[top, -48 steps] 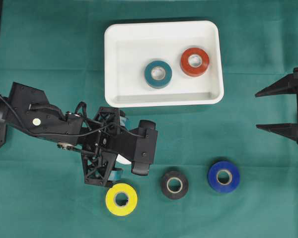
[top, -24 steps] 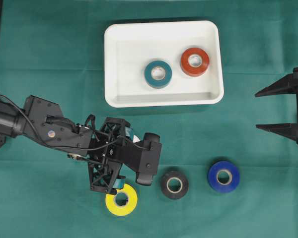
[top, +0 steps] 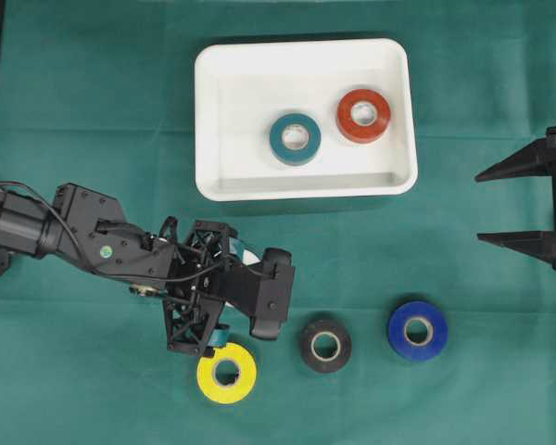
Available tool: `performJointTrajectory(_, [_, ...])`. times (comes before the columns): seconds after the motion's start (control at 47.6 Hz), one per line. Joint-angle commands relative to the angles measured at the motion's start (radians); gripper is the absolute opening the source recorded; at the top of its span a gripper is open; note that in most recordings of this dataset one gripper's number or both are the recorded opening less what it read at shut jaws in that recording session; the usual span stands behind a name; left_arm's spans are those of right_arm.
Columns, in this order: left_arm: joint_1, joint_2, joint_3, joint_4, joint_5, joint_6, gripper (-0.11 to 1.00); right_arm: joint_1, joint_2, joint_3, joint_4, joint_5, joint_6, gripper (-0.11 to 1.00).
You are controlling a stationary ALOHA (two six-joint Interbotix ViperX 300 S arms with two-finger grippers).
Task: Pick up the tape from a random location and place it into the white case.
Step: 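Lower the left gripper into the white roll's hole and close on its rim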
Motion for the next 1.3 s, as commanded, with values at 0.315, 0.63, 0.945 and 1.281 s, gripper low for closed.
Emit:
performJointTrajectory(0.315, [0.015,0.048,-0.015,-0.002,-0.052,0.006,0.90,-0.002,0.012,-0.014,0.000,-0.006,0.000,0.88])
performJointTrajectory(0.63, [0.015,0.057,-0.031,0.002,-0.037,0.031,0.80,-0.002,0.017,-0.012,-0.002,-0.006,-0.002,0.88])
performJointTrajectory(0.945, [0.015,0.057,-0.054,0.000,-0.034,0.078,0.24,-0.002,0.017,-0.012,-0.002,-0.005,0.000,0.88])
performJointTrajectory(1.281, [0.014,0.057,-0.055,0.000,-0.034,0.077,0.24,-0.002,0.023,-0.012,0.000,-0.006,0.000,0.88])
